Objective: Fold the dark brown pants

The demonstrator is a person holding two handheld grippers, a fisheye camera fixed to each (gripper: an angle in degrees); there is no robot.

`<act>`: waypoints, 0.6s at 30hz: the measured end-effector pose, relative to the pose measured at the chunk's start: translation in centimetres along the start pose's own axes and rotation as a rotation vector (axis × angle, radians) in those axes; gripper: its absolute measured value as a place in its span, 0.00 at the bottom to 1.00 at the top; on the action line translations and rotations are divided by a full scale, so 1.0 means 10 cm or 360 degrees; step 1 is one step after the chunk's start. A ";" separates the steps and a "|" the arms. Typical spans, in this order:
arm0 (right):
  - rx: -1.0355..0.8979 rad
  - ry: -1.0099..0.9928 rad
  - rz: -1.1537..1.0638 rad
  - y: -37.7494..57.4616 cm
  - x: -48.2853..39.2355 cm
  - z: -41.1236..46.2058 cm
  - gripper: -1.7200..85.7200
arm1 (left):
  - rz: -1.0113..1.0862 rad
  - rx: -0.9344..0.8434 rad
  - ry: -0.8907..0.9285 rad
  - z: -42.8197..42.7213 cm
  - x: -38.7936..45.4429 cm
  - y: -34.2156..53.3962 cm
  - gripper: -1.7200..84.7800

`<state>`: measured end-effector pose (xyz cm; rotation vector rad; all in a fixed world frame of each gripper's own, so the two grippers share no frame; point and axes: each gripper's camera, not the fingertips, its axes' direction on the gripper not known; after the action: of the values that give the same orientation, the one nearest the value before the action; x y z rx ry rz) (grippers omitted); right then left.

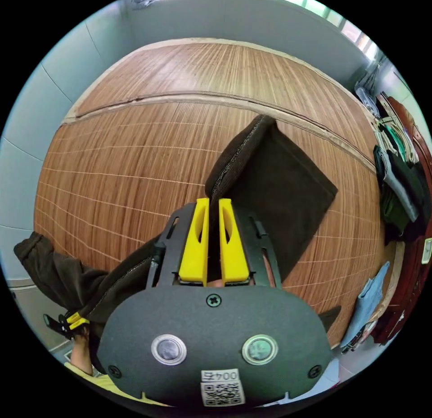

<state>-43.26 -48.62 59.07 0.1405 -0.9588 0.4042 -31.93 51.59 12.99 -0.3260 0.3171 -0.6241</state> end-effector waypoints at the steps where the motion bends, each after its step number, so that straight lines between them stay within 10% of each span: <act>1: 0.0049 -0.0043 0.0021 0.09 0.12 -0.19 0.06 | -0.0020 0.0001 0.0005 -0.03 -0.02 0.02 0.03; 11: 0.0280 -0.0330 0.0086 1.93 1.46 -1.85 0.06 | 0.0058 0.0221 -0.0145 -0.76 0.37 0.10 0.03; 18: 0.0049 -0.0580 0.0376 3.64 1.88 -1.12 0.07 | 0.0019 -0.0047 -0.0281 -0.64 0.33 0.51 0.05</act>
<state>-39.49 -6.85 65.85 0.1314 -1.3351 0.6248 -29.21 52.19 4.57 -0.4044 0.1592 -0.5754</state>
